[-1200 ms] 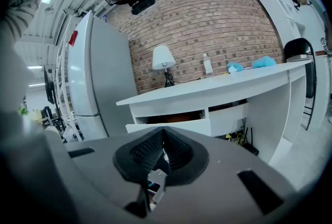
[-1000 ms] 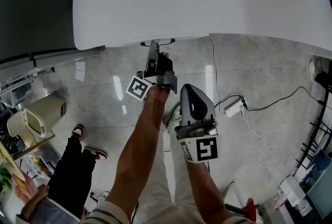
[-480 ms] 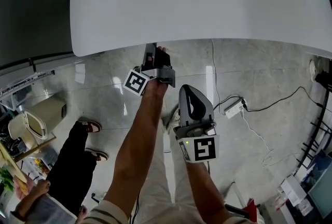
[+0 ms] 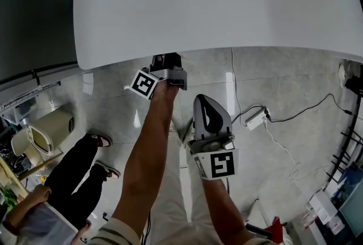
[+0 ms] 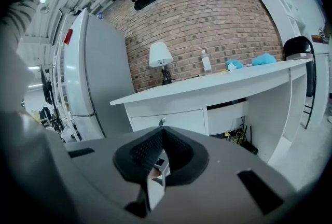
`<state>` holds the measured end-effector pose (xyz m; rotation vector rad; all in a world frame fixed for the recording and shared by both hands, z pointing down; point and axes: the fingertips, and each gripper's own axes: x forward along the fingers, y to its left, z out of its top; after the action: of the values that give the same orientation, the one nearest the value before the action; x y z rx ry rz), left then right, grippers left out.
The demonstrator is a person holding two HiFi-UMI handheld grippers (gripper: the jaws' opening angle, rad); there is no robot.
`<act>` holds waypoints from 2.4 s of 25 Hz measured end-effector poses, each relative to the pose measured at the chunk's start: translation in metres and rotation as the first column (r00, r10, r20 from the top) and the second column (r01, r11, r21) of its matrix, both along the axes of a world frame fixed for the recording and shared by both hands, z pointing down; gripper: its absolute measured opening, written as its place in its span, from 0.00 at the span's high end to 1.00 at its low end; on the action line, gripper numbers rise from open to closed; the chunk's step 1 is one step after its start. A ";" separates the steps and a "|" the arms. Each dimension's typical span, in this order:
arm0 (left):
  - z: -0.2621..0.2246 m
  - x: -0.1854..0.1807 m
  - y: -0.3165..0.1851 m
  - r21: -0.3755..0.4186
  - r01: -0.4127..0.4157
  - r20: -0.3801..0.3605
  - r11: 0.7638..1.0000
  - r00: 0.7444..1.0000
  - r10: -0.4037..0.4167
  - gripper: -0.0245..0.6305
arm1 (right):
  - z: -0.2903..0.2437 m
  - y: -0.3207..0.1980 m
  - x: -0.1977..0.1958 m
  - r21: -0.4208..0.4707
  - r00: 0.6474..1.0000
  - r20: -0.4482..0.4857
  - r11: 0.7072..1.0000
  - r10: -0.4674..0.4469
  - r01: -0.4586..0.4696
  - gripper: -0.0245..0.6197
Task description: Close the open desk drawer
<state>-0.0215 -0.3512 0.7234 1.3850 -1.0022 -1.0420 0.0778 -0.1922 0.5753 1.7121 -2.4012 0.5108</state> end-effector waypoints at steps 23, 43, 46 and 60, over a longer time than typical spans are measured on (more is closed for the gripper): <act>0.007 -0.009 0.054 0.003 -0.025 -0.047 1.000 0.999 0.025 0.91 | -0.009 0.009 0.011 -0.005 0.998 0.035 0.998 0.061 -0.061 0.95; -0.148 -0.018 0.130 0.059 -0.102 0.287 0.993 0.954 0.081 0.95 | -0.065 0.032 -0.001 0.009 0.997 0.073 0.999 0.036 -0.036 0.95; -0.188 -0.017 0.139 0.079 -0.151 0.461 0.985 0.882 0.099 0.95 | -0.081 0.034 -0.001 0.013 0.997 0.078 1.000 0.026 -0.027 0.95; -0.368 -0.028 0.144 0.161 -0.205 0.832 0.965 0.554 -0.021 0.95 | -0.209 0.011 -0.009 0.122 0.996 0.086 0.992 -0.015 0.004 0.95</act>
<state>-0.0495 -0.2075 0.3552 2.2098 -1.4828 -0.3628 0.0686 -0.1814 0.3665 1.7602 -2.5490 0.4546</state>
